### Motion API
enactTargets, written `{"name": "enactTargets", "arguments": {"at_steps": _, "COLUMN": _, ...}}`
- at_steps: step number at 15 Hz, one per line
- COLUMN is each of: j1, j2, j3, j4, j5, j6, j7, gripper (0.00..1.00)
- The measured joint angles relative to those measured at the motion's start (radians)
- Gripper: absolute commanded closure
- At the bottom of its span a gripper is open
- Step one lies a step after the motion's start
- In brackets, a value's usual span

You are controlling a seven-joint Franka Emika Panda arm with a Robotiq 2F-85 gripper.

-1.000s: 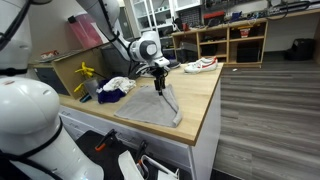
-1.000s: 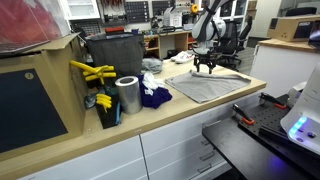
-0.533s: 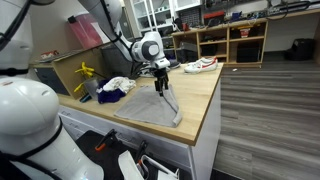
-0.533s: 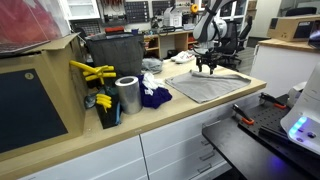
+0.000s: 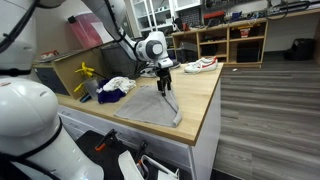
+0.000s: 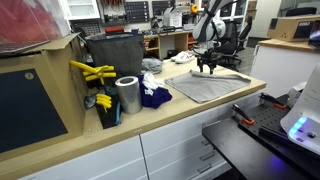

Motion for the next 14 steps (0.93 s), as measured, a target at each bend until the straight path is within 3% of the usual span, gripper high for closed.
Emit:
{"name": "enactTargets", "arguments": {"at_steps": 6, "j1": -0.004, "j2": 0.029, "j3": 0.008, "j4": 0.048, "j5": 0.0, "j6": -0.014, "j7": 0.001, "gripper": 0.83}}
{"name": "enactTargets", "arguments": {"at_steps": 7, "j1": -0.004, "j2": 0.033, "j3": 0.009, "j4": 0.052, "j5": 0.0, "j6": -0.014, "j7": 0.001, "gripper": 0.53}}
{"name": "enactTargets", "arguments": {"at_steps": 10, "j1": -0.004, "j2": 0.04, "j3": 0.013, "j4": 0.06, "j5": 0.0, "j6": -0.014, "j7": 0.001, "gripper": 0.39}}
{"name": "enactTargets", "arguments": {"at_steps": 14, "j1": -0.003, "j2": 0.042, "j3": 0.024, "j4": 0.068, "j5": 0.0, "j6": -0.014, "j7": 0.001, "gripper": 0.1}}
